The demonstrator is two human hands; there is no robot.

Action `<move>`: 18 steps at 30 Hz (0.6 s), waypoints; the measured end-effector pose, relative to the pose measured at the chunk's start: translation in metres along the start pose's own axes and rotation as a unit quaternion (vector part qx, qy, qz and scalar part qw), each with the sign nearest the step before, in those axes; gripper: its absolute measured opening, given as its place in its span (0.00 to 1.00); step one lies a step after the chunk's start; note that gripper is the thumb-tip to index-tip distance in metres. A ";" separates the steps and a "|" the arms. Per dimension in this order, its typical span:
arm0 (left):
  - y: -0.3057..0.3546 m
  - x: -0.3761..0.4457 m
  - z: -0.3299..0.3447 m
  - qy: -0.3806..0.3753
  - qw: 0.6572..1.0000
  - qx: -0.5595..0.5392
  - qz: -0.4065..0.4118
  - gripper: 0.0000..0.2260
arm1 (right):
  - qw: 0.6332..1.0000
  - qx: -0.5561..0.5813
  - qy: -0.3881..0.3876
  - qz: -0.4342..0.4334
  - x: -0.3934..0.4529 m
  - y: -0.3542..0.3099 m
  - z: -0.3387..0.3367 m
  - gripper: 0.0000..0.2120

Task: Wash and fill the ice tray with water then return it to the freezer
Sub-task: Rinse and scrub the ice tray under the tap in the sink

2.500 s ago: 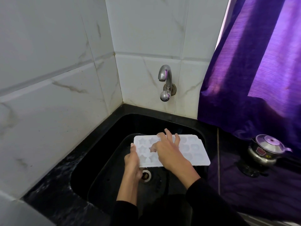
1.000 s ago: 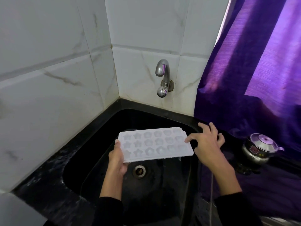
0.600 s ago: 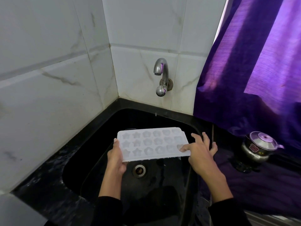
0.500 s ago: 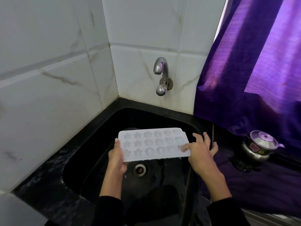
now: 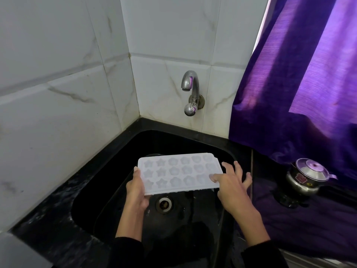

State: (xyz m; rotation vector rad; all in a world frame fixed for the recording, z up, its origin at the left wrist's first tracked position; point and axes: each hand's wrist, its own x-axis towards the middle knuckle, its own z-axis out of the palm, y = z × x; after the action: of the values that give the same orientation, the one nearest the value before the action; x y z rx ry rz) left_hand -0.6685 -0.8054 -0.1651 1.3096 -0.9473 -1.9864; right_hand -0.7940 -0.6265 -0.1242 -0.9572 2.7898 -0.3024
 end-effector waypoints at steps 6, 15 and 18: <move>-0.001 0.001 -0.001 -0.004 1.000 0.006 -0.002 0.16 | 0.998 0.028 0.057 -0.006 -0.001 0.002 -0.001 0.24; -0.001 -0.001 0.000 -0.005 1.000 0.005 -0.006 0.15 | 0.997 0.037 0.028 -0.059 -0.004 -0.011 0.010 0.32; 0.000 -0.002 0.000 -0.002 1.000 0.009 0.000 0.16 | 0.998 0.026 0.019 -0.059 -0.007 -0.011 0.009 0.29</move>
State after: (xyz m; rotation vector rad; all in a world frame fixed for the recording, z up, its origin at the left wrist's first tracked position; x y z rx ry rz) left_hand -0.6680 -0.8042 -0.1642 1.3162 -0.9680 -1.9861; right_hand -0.7803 -0.6318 -0.1297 -1.1175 2.7484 -0.4120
